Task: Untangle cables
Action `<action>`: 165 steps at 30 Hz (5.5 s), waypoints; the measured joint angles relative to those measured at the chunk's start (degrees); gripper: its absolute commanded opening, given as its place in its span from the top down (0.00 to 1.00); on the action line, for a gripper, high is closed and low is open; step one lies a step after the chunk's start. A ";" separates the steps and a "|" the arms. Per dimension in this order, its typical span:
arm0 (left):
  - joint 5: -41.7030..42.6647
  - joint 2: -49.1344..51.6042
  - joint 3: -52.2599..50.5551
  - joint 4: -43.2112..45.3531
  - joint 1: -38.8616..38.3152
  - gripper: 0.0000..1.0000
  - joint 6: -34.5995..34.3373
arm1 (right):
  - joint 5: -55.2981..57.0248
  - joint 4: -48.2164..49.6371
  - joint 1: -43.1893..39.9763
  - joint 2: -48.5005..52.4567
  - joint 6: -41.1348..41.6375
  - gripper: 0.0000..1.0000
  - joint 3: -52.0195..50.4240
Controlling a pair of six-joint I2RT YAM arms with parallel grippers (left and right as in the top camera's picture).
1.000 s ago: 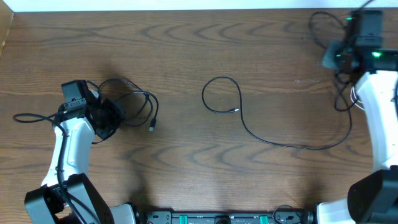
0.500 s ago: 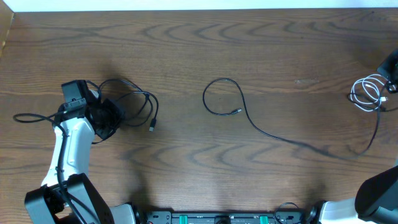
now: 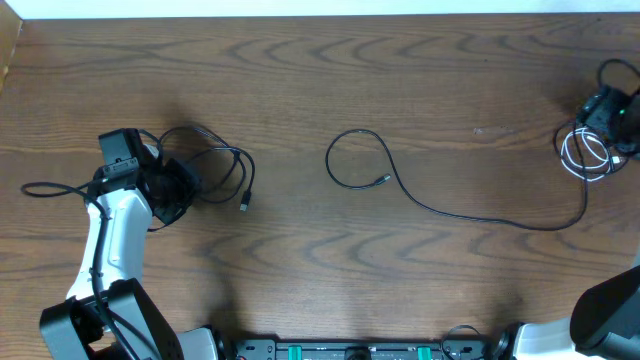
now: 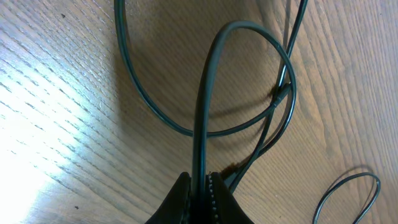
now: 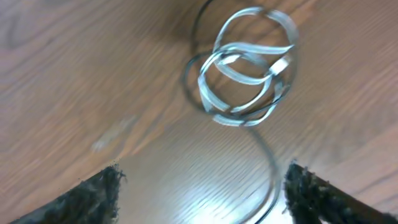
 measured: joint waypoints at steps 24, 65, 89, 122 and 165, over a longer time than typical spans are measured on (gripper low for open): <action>0.07 0.00 0.00 -0.02 0.00 0.91 0.02 | -13.60 9.57 33.62 0.04 -14.27 0.59 -11.58; 0.42 0.00 0.00 -0.04 0.00 0.92 0.02 | -0.26 9.60 53.37 22.45 -35.08 0.99 -9.57; 0.42 0.00 0.00 -0.07 0.00 0.92 0.02 | 14.62 5.16 28.00 5.20 -10.97 0.91 -9.92; 0.42 0.00 0.00 -0.04 0.00 0.92 0.00 | -11.96 38.32 28.41 6.05 -34.58 0.66 -34.60; 0.44 0.00 0.00 -0.04 0.00 0.92 0.00 | -16.39 52.61 28.72 6.01 -38.23 0.99 -42.60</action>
